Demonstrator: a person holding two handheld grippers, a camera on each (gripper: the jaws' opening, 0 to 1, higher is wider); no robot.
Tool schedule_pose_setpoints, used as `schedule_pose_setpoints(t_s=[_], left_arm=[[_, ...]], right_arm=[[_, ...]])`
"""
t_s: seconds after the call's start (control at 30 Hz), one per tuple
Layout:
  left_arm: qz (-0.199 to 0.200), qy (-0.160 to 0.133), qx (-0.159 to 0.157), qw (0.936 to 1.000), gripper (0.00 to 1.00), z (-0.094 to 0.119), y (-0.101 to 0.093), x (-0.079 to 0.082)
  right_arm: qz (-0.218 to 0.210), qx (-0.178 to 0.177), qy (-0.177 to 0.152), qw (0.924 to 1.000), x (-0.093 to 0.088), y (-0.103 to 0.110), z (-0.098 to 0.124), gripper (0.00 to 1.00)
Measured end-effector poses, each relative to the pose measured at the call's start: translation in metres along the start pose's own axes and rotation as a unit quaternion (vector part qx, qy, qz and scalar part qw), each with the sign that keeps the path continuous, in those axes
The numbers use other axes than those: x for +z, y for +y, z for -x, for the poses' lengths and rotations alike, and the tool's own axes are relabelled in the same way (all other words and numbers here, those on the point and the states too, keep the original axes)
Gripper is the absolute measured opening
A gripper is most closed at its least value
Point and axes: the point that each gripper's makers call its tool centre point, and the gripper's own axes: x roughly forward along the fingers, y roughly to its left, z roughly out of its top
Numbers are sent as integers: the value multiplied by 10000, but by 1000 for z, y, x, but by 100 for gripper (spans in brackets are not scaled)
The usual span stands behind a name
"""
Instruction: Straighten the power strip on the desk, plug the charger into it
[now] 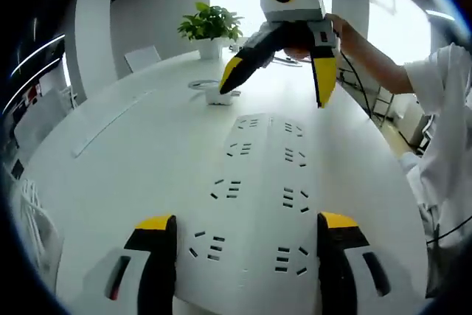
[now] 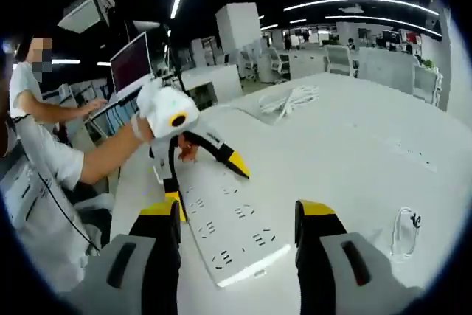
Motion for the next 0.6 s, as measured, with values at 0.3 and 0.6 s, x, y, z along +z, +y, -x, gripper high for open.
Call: schedule_pose_setpoints(t_s=[0.3, 0.6], left_arm=[[4, 16, 69, 10000, 86, -9, -4, 3], [-106, -437, 125, 9989, 86, -15, 7, 18]], right_arm=[[-132, -992, -2775, 9555, 79, -49, 102, 58], [-343, -1180, -3935, 9111, 94, -92, 114, 44]])
